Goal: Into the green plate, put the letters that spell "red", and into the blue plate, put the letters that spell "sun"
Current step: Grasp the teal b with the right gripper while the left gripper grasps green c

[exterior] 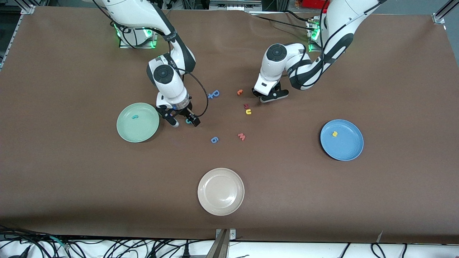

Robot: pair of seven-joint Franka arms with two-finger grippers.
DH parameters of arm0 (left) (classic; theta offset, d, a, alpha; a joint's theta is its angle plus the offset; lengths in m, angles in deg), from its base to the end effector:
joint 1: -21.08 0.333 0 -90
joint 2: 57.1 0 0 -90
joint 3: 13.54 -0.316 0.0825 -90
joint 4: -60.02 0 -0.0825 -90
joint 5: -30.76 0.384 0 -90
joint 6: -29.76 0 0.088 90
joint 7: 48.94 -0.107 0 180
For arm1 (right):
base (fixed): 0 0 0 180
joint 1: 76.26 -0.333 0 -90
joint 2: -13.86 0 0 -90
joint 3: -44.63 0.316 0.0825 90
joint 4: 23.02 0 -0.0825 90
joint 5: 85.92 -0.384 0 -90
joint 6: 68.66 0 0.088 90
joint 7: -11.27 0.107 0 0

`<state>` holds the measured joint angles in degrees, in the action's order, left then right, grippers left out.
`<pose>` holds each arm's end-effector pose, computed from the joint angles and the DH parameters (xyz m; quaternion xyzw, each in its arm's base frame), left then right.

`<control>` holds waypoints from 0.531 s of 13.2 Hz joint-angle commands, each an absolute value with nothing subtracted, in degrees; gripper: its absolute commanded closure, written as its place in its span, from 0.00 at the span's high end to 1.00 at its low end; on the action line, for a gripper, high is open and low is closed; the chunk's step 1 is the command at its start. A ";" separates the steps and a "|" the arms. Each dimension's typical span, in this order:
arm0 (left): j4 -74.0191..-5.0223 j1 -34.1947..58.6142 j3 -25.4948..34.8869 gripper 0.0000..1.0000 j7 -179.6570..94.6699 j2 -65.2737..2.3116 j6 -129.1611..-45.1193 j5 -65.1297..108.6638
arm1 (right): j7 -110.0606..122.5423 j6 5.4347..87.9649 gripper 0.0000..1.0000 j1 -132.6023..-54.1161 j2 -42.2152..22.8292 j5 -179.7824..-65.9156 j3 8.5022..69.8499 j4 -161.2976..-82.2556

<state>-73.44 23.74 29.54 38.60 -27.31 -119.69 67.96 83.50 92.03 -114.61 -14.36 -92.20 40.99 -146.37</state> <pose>0.3594 -0.3545 0.1714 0.9881 0.1524 -0.0198 0.0041 0.4809 0.3266 0.1829 -0.9283 0.3630 -0.0419 0.0692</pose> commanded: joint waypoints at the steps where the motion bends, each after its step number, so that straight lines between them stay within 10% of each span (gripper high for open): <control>1: -73.31 24.25 29.35 0.18 40.44 -26.34 -119.30 70.49 | 84.13 94.99 0.80 -115.11 -15.14 -92.51 40.93 -147.56; 4: -73.14 24.42 29.35 0.14 40.00 -26.43 -119.30 70.49 | 84.05 95.61 0.75 -115.20 -15.67 -92.51 40.93 -147.91; 7: -70.69 25.38 29.00 0.12 39.47 -26.78 -118.60 70.49 | 84.05 95.52 0.40 -115.20 -15.59 -92.59 40.85 -148.00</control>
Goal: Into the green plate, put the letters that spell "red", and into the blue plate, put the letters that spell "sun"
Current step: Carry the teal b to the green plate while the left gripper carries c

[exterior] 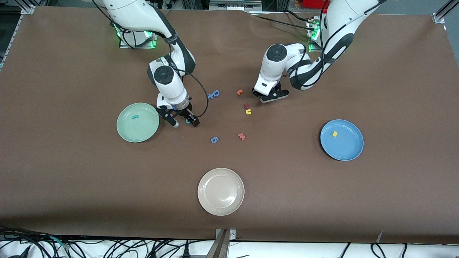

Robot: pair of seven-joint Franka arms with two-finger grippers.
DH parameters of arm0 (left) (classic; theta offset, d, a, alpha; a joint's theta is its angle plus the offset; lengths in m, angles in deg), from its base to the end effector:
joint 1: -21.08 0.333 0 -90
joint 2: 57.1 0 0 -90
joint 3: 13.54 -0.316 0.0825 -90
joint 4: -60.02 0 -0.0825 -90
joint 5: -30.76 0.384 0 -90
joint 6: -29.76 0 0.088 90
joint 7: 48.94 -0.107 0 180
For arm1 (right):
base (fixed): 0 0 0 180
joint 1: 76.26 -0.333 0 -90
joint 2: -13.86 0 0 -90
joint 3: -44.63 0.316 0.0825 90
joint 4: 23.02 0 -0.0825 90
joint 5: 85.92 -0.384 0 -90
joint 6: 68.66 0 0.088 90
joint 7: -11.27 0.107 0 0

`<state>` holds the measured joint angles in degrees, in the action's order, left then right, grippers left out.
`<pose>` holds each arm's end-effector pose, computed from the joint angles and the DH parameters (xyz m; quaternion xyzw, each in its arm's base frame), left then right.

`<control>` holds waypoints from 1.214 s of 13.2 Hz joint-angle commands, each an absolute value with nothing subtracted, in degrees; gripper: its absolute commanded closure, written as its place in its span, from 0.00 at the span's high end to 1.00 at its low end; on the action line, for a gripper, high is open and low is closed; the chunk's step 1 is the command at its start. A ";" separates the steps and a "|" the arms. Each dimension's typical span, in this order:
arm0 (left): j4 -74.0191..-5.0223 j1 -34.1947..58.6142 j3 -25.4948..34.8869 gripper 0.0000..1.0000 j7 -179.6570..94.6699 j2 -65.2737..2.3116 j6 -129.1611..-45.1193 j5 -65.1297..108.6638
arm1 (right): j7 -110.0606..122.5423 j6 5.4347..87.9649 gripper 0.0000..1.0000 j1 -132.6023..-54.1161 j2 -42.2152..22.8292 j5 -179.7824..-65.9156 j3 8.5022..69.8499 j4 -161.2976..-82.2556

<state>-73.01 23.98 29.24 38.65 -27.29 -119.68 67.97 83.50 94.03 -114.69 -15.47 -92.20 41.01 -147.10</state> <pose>0.3655 -0.3522 0.1725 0.9872 0.1583 -0.0173 0.0053 0.4767 0.3241 0.1708 -0.9284 0.3625 -0.0444 0.0691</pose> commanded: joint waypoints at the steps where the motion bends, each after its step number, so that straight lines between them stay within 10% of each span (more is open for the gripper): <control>1: -69.46 26.43 29.00 0.11 39.30 -26.78 -118.60 70.49 | 84.05 95.52 0.30 -115.20 -15.50 -92.59 40.85 -148.00; 6: -62.52 33.81 29.09 0.11 28.69 -25.12 -115.62 68.73 | 83.43 94.91 0.20 -115.02 -14.09 -92.59 40.32 -147.65; 11: -44.25 36.02 28.91 0.11 8.58 -19.75 -95.17 59.78 | 76.79 81.49 0.21 -115.02 -9.44 -92.33 35.85 -145.98; 16: -42.11 46.72 28.73 0.13 -16.30 -19.92 -88.72 57.74 | 62.37 70.14 0.21 -114.93 -5.04 -92.33 26.98 -146.33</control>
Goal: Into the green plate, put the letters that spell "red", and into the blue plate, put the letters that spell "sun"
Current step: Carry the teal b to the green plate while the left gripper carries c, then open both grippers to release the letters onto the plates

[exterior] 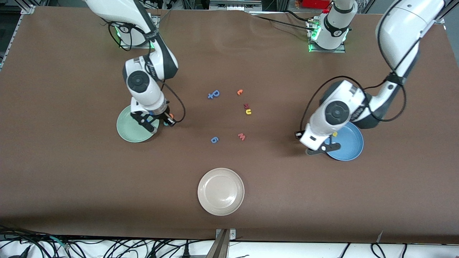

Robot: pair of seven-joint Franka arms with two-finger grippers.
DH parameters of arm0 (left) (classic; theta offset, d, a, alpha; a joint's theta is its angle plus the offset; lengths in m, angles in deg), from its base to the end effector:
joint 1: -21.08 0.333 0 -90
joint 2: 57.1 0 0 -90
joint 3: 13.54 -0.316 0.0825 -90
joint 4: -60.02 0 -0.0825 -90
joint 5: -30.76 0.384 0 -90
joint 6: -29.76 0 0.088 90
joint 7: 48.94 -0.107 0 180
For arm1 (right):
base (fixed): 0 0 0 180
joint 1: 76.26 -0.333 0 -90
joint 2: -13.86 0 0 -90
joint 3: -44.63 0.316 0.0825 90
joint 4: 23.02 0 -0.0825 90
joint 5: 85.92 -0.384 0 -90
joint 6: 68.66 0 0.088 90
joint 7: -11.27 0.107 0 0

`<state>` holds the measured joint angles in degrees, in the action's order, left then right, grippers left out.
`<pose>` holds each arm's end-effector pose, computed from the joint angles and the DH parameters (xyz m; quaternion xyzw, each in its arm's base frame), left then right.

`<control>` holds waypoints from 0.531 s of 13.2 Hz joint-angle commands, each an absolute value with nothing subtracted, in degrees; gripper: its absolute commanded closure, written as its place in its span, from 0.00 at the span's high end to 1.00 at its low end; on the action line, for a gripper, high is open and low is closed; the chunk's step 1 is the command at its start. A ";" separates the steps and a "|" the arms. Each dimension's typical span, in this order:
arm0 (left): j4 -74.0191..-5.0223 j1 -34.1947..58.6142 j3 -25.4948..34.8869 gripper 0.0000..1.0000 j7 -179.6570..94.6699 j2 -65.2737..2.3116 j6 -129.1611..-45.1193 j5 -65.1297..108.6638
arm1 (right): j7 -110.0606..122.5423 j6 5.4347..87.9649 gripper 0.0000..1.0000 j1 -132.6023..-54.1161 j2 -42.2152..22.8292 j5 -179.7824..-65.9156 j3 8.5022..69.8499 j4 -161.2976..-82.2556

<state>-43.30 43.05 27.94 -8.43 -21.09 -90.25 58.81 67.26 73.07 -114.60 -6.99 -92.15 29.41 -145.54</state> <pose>0.6127 -0.1568 0.2546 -0.9948 -0.0741 0.0622 0.0324 0.5250 0.2245 0.2377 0.9486 -0.3163 0.0037 0.0144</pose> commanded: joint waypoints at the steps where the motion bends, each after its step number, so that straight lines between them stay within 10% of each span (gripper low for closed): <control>1: -41.85 49.18 28.73 0.13 -21.12 -19.92 -88.72 58.00 | 59.47 69.08 0.21 -114.85 -5.12 -92.33 25.31 -146.42; 4: -42.11 54.99 28.56 0.23 -32.65 -19.93 -88.72 58.09 | 51.10 67.40 0.25 -114.50 -6.26 -92.42 21.78 -147.38; 6: -42.38 56.50 28.12 1.00 -35.32 -19.92 -88.72 58.09 | 50.12 67.05 0.62 -114.49 -7.06 -92.33 21.77 -148.09; 7: -42.38 56.50 28.29 1.00 -35.06 -20.10 -88.72 57.48 | 50.03 66.52 0.92 -114.58 -6.97 -92.42 21.77 -147.83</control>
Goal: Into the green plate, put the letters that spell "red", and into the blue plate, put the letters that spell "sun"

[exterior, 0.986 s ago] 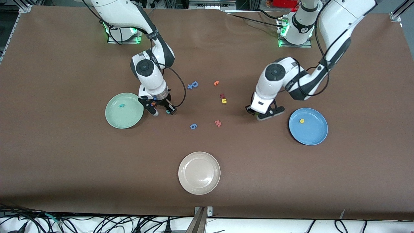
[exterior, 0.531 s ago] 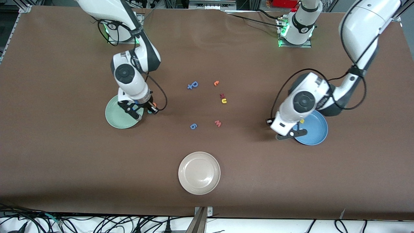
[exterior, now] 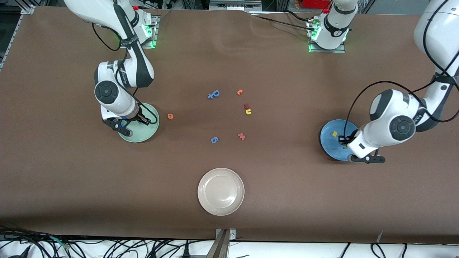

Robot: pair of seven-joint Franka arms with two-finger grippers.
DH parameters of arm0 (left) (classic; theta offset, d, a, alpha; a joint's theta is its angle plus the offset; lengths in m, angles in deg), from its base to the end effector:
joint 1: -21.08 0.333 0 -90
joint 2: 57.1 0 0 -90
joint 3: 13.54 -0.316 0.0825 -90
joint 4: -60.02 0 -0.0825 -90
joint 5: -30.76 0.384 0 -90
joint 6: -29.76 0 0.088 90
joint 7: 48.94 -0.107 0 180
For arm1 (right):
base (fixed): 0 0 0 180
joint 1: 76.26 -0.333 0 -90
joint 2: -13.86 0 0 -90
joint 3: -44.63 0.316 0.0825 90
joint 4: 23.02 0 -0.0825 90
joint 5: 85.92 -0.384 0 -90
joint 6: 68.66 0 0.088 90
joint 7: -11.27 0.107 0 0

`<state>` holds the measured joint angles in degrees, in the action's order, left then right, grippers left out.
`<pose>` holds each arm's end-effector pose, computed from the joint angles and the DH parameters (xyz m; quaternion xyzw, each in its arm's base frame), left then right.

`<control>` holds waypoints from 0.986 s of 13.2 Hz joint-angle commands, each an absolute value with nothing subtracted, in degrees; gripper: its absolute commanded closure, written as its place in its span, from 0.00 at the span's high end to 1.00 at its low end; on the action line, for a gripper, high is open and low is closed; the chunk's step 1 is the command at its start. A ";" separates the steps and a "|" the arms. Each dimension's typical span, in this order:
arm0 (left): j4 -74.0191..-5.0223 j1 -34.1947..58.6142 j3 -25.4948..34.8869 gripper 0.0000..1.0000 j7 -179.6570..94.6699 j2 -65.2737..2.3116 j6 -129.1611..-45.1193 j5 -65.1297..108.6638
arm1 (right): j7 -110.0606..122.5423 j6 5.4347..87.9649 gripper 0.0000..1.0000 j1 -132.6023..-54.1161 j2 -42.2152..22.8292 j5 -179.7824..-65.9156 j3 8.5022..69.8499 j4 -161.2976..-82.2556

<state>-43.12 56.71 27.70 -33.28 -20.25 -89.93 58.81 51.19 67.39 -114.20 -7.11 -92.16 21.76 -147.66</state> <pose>0.6317 -0.0054 0.2469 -0.9968 0.0213 0.0772 0.0074 0.5289 0.1413 0.2236 0.9658 -0.2482 -0.0427 0.0621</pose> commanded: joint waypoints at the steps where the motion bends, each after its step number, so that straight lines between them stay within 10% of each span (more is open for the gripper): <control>1: -42.29 55.89 28.82 1.00 -34.01 -20.19 -88.80 57.13 | 50.21 65.82 0.93 -114.58 -6.71 -92.51 21.95 -147.47; 13: -42.38 23.48 28.49 1.00 7.90 -17.03 -101.44 54.05 | 74.80 73.10 0.81 -115.28 -7.76 -92.77 32.76 -147.56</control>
